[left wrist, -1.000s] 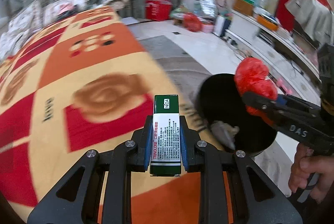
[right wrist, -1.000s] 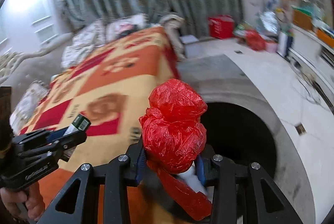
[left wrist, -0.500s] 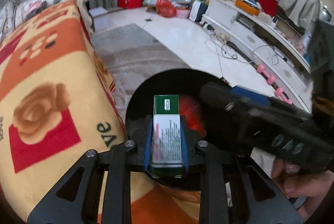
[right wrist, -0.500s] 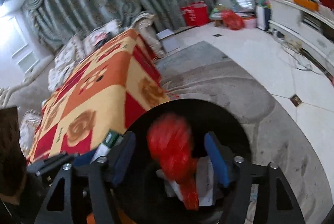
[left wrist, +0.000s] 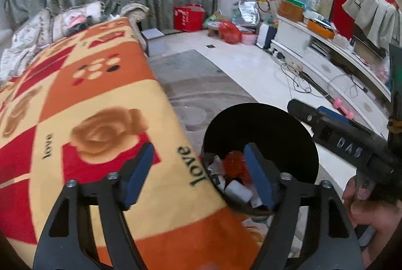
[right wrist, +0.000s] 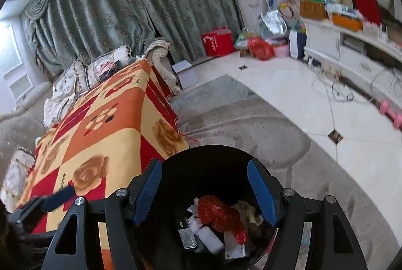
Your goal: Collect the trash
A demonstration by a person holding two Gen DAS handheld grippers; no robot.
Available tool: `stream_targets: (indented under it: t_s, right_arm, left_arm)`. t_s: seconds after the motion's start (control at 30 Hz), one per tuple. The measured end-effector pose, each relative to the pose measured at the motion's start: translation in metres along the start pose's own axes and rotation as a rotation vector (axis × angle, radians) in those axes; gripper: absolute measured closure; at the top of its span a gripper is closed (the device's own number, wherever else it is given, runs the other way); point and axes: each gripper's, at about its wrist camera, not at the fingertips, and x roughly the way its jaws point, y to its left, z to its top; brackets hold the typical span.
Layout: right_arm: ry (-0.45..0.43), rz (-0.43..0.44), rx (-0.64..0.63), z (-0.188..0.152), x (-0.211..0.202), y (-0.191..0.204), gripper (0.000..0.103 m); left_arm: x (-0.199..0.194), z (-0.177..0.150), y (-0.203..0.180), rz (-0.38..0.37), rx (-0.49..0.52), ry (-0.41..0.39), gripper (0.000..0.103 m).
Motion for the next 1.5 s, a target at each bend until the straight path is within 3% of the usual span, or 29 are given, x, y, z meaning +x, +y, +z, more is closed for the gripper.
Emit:
stream_targets:
  t_s: [0.1, 0.17, 0.3, 0.43, 0.63, 0.77, 1.5]
  right_arm:
    - [0.034, -0.005, -0.039, -0.016, -0.012, 0.013, 0.035]
    - [0.079, 0.014, -0.067, -0.027, -0.023, 0.023, 0.034]
    - [0.154, -0.002, -0.078, -0.038, -0.046, 0.035, 0.024]
    - [0.195, 0.006, -0.133, -0.035, -0.070, 0.054, 0.023]
    - [0.163, -0.049, -0.233, -0.028, -0.108, 0.086, 0.014]
    - [0.152, -0.099, -0.284, -0.030, -0.117, 0.098, 0.014]
    - [0.143, -0.136, -0.268, -0.025, -0.136, 0.093, 0.014]
  left_arm:
    - [-0.021, -0.009, 0.001, 0.029, 0.007, 0.011, 0.022]
    - [-0.043, -0.017, 0.002, 0.096, 0.031, -0.019, 0.022]
    - [-0.078, -0.028, 0.009, 0.148, 0.044, -0.029, 0.022]
    - [-0.115, -0.036, 0.016, 0.146, 0.028, -0.042, 0.021]
    - [-0.151, -0.040, 0.037, 0.054, -0.052, -0.060, 0.016]
    - [-0.162, -0.041, 0.038, 0.076, -0.054, -0.075, 0.014]
    - [-0.169, -0.044, 0.036, 0.050, -0.062, -0.064, 0.014]
